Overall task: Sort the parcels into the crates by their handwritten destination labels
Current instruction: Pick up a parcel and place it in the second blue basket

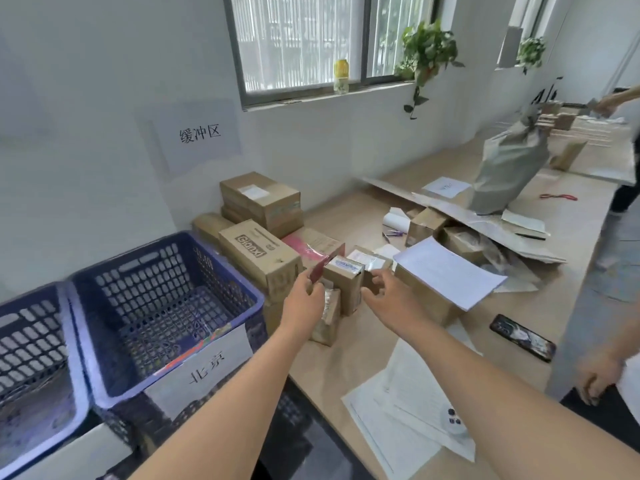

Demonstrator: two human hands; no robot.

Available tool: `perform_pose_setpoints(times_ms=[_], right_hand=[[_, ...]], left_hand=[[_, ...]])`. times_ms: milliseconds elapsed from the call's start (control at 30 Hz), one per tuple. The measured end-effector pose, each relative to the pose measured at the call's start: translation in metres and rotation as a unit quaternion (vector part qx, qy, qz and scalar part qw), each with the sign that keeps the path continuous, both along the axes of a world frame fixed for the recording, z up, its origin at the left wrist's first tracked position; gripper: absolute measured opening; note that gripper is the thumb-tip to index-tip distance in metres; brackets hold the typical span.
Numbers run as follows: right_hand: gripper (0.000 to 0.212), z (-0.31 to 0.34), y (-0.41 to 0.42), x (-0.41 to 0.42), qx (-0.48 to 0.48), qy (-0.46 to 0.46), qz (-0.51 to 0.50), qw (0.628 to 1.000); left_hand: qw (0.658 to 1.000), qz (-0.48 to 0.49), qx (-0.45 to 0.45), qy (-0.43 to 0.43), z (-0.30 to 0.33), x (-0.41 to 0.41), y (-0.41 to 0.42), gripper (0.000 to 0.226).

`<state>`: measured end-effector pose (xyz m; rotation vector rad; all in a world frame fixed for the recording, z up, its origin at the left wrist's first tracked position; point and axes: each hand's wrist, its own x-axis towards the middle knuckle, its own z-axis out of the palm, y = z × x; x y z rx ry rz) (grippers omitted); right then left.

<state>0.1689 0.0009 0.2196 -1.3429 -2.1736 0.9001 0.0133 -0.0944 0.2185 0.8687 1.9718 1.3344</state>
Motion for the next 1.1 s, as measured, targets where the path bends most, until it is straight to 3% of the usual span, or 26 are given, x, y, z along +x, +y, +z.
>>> perform_pose_setpoints(times_ms=[200, 367, 667, 800, 1100], right_hand=[[0.054, -0.047, 0.101, -0.049, -0.023, -0.041, -0.007, 0.999], [0.077, -0.088, 0.183, -0.089, -0.051, -0.092, -0.019, 0.994], [0.117, -0.151, 0.259, -0.132, -0.069, -0.198, 0.032, 0.977], [0.113, -0.166, 0.266, -0.143, -0.068, -0.187, 0.047, 0.979], [0.108, -0.163, 0.28, -0.141, -0.067, -0.166, 0.033, 0.983]], left_hand=[[0.998, -0.049, -0.041, -0.012, -0.06, -0.035, 0.101, 0.048], [0.991, -0.095, -0.097, 0.006, -0.099, -0.064, 0.179, 0.049], [0.985, -0.091, -0.136, -0.05, -0.154, -0.088, 0.254, 0.051], [0.985, -0.081, -0.142, -0.046, -0.154, -0.092, 0.256, 0.043], [0.984, -0.069, -0.16, -0.034, -0.147, -0.101, 0.262, 0.052]])
